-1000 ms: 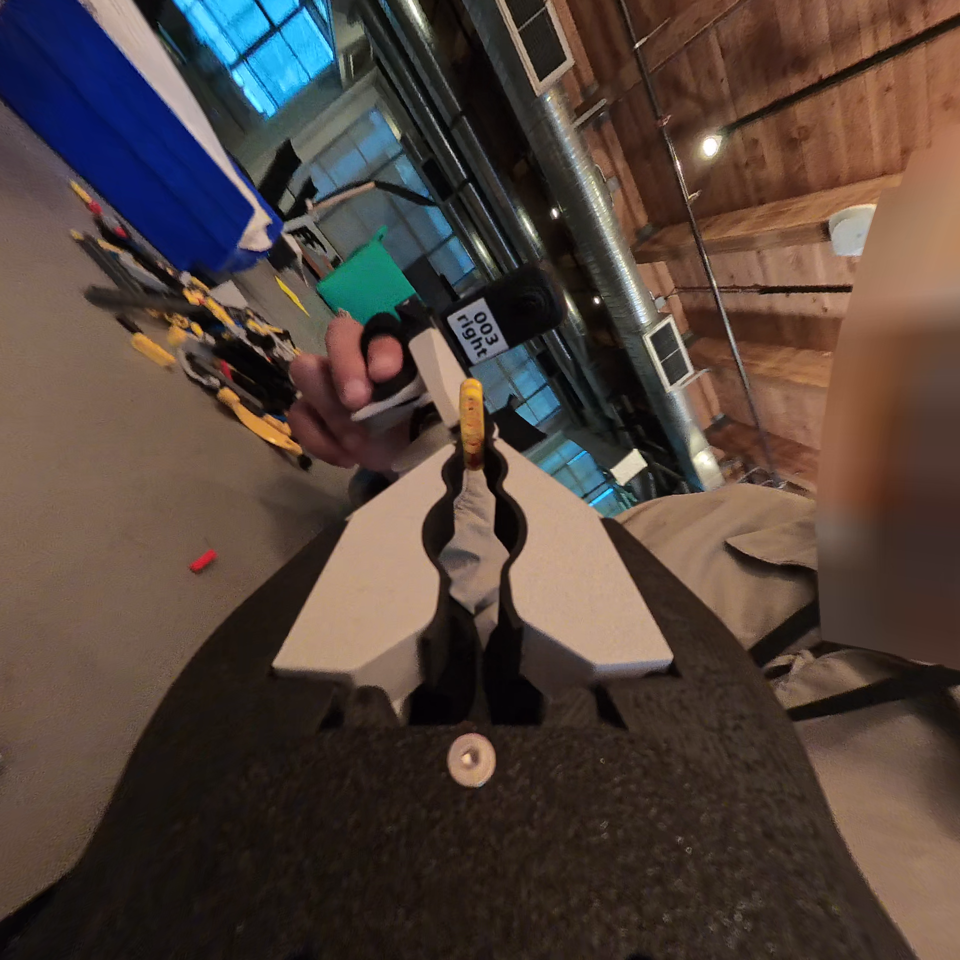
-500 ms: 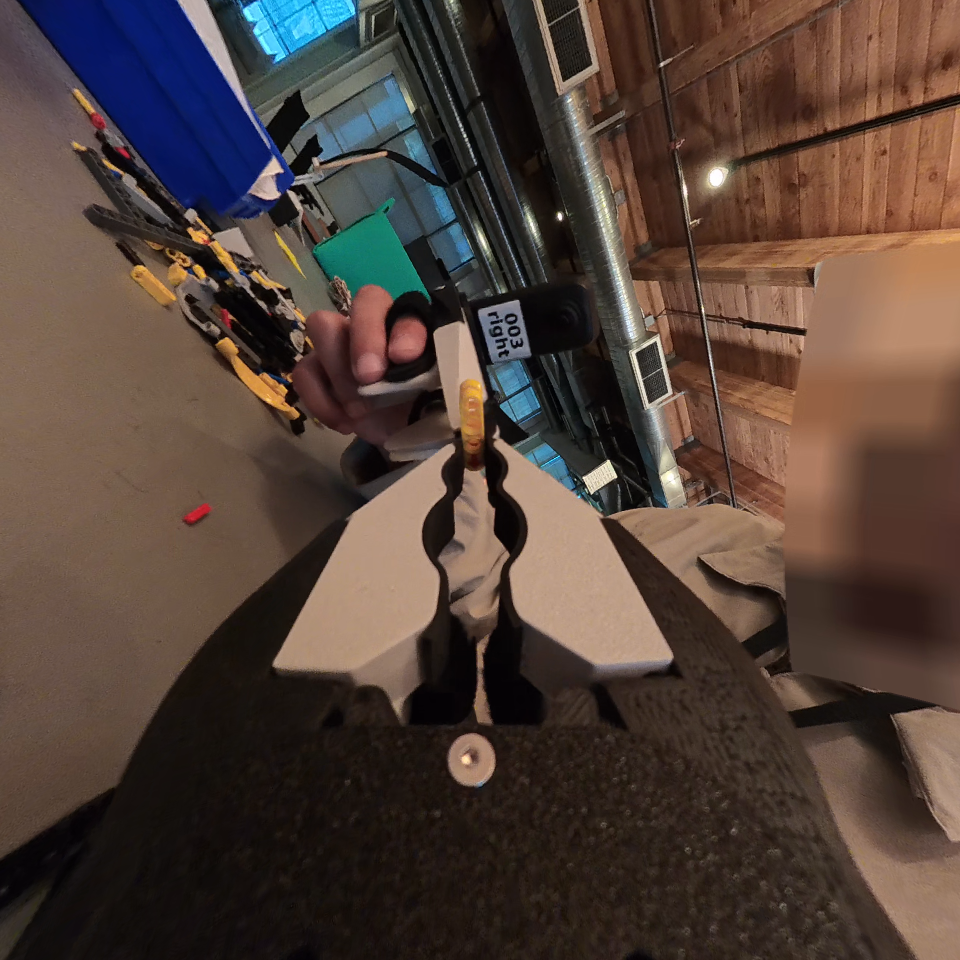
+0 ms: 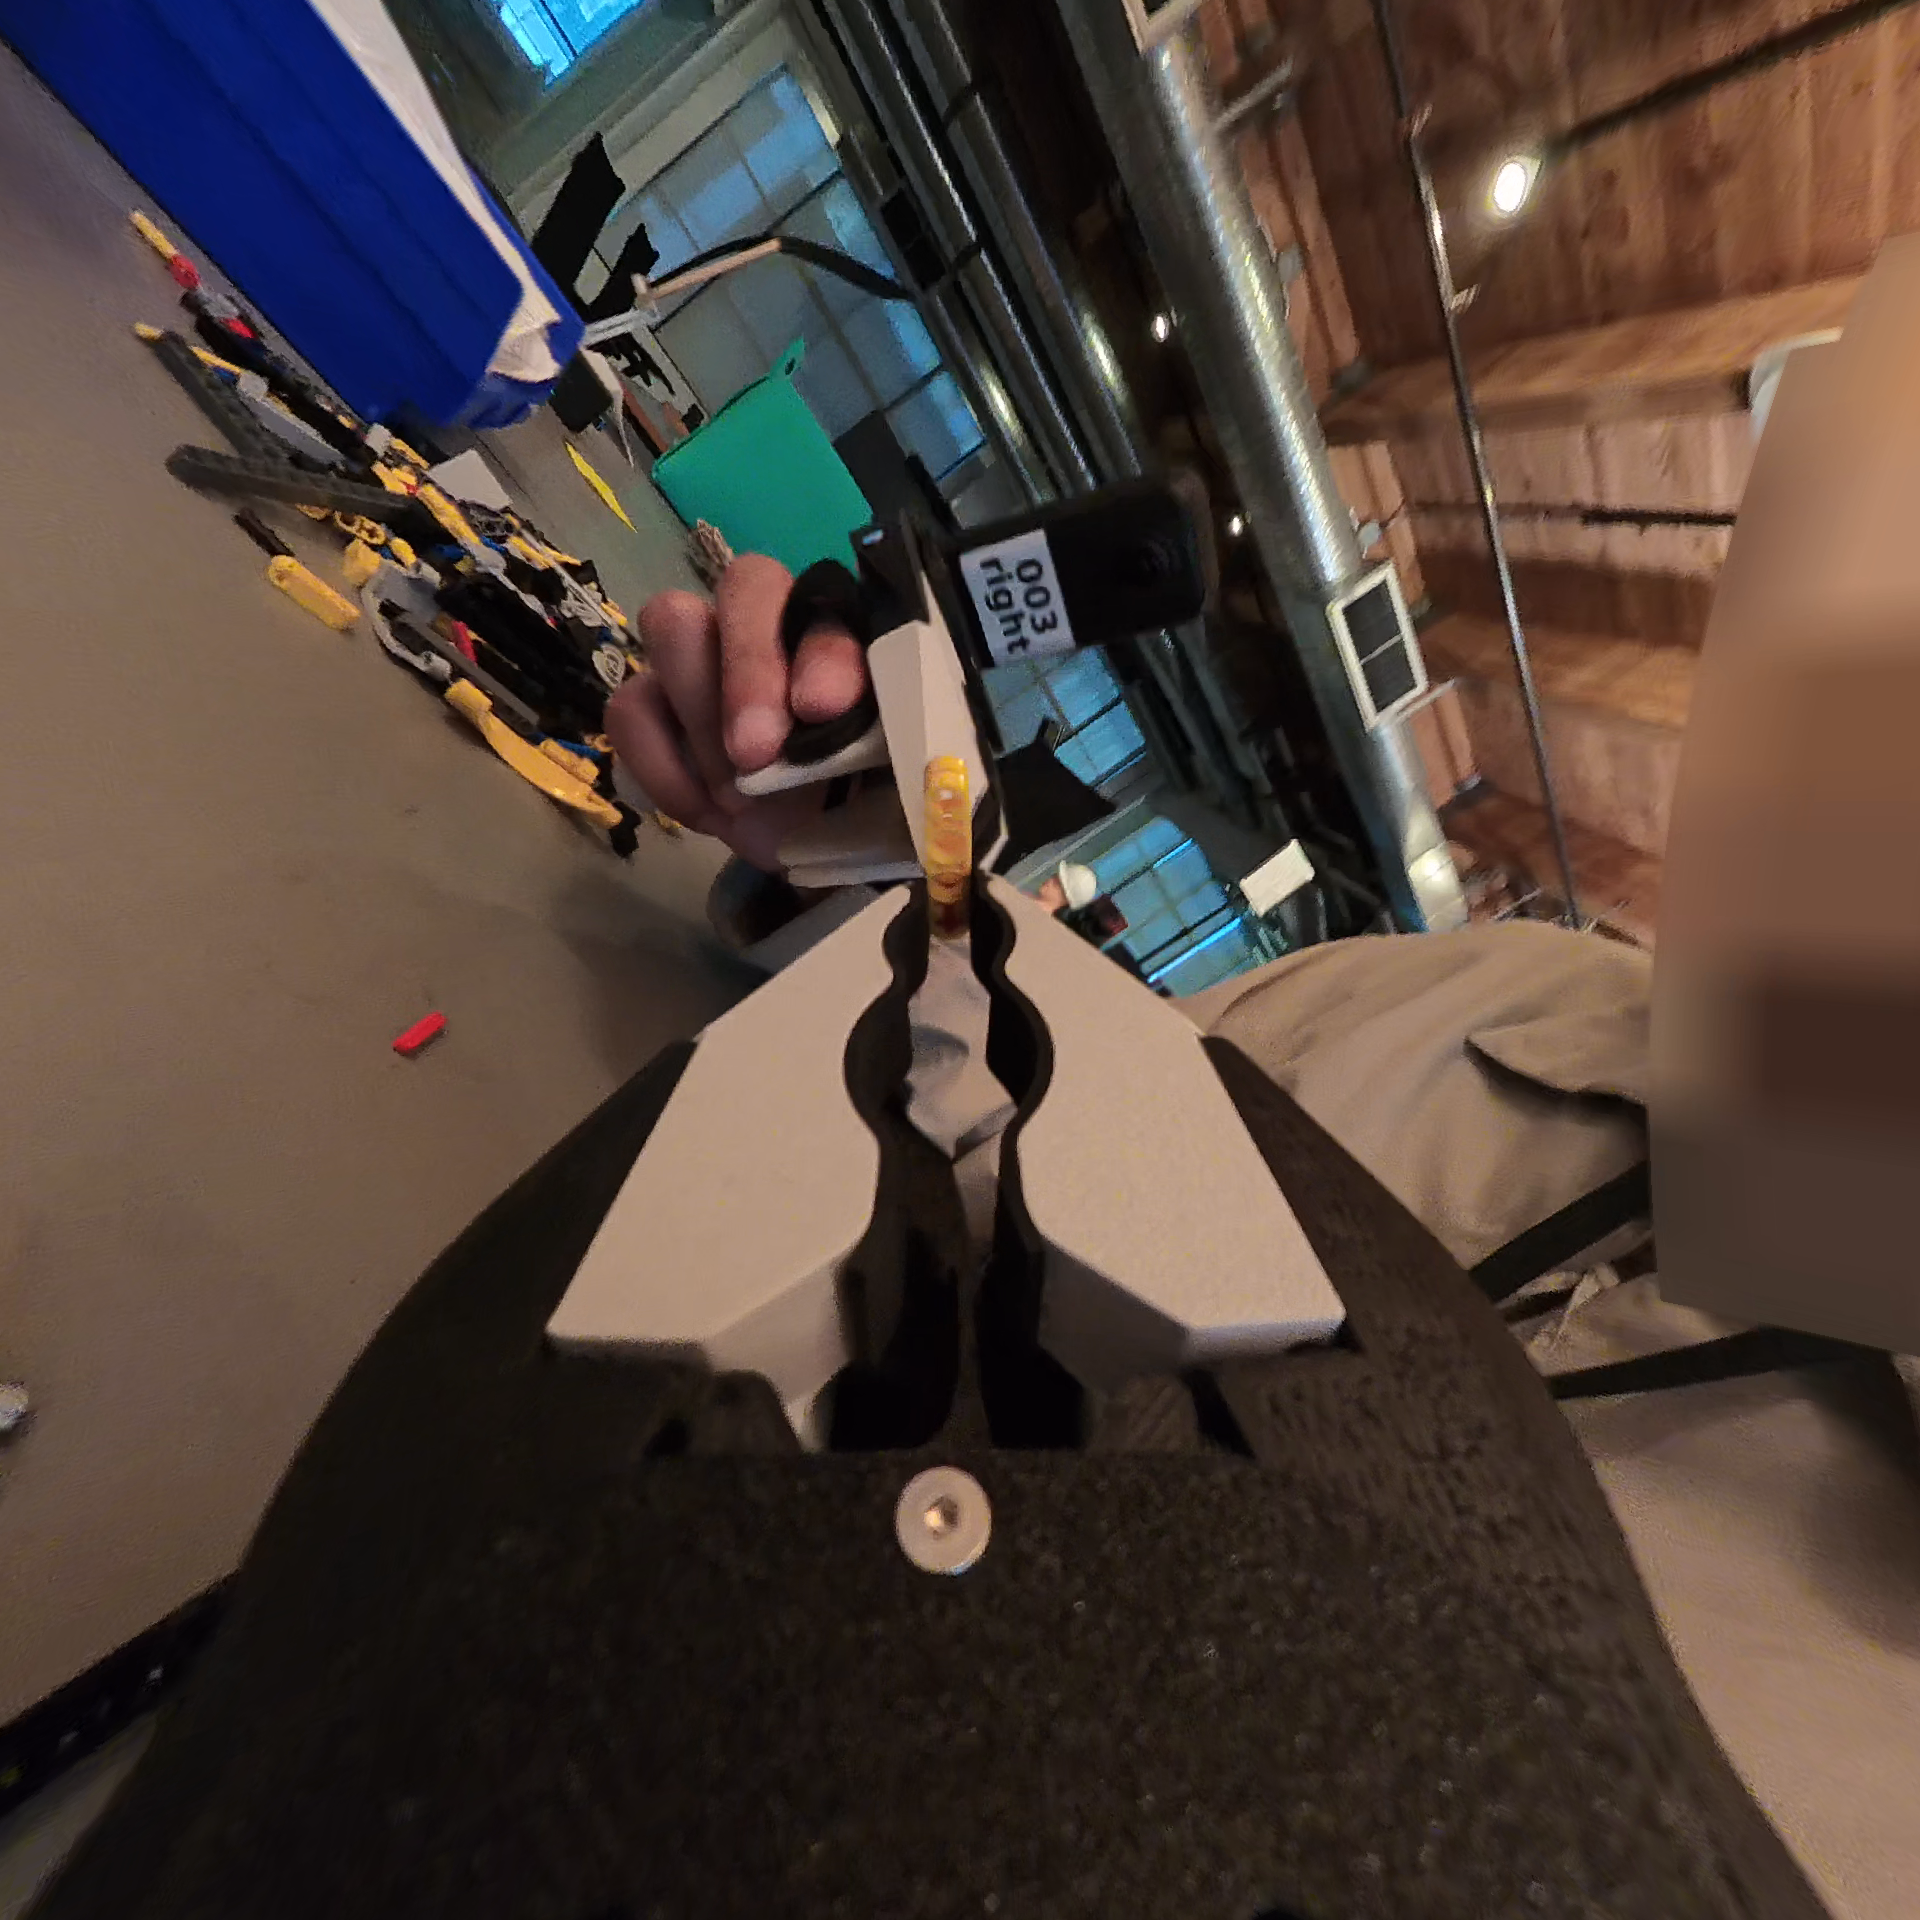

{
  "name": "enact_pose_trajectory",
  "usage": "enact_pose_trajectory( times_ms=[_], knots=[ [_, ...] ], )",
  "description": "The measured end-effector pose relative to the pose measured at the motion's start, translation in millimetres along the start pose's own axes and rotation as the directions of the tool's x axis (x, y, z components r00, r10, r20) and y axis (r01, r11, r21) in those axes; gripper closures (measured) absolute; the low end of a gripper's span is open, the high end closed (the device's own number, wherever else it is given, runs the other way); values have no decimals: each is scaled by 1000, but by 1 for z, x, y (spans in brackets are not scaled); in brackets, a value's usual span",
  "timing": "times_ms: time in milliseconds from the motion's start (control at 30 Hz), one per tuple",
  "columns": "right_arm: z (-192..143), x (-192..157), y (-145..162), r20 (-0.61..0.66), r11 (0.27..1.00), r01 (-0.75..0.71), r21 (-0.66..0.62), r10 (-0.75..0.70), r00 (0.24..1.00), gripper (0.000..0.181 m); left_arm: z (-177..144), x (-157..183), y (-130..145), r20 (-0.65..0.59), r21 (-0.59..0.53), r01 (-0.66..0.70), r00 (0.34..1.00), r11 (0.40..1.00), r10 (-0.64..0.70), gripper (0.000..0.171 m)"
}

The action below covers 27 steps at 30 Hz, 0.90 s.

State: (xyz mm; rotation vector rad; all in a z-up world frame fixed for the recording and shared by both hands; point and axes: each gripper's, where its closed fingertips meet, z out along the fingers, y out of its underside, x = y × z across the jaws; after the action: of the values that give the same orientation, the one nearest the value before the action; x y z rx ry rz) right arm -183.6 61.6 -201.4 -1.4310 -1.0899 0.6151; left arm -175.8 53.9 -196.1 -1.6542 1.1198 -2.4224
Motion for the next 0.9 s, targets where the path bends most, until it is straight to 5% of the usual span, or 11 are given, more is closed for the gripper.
enact_pose_trajectory(
  times_ms=[100,200,267,333,400,500,567,633,733,800,900],
  knots=[
    [-6,0,-1,18,1000,-18,6,18,1000,180,-8,3,-2,-7,7,-6,1000,1000,6,165],
    [-75,41,-28,-169,982,-39,185,71,983,180,-60,-3,-33,35,172,-4,999,985,-2,166],
    [-69,37,-22,-136,987,-53,149,73,988,180,-54,-1,-35,45,163,-47,998,986,40,165],
    [-51,34,5,-114,993,-117,2,116,987,180,-34,-15,-19,157,39,-134,979,990,127,165],
    [-67,51,48,-261,950,-170,-260,100,960,179,-23,-28,-8,279,-67,-261,922,963,269,165],
    [-150,74,95,-573,795,-395,-460,74,816,178,-18,-42,1,390,-175,-366,826,914,406,165],
    [-211,66,122,-695,673,-563,-480,99,712,178,-17,-44,1,435,-218,-438,757,872,488,165],
    [-248,56,138,-759,614,-650,-448,124,639,176,-19,-51,-4,510,-304,-538,605,786,611,165],
    [-256,48,141,-798,603,-678,-422,109,593,156,-19,-60,-8,559,-478,-633,315,609,767,165],
    [-223,50,122,-795,686,-630,-363,125,593,148,-16,-63,-7,540,-580,-650,145,491,829,165],
    [-123,37,75,-689,818,-557,-143,321,649,133,-15,-65,-8,473,-721,-619,-109,313,874,164]
  ],
)
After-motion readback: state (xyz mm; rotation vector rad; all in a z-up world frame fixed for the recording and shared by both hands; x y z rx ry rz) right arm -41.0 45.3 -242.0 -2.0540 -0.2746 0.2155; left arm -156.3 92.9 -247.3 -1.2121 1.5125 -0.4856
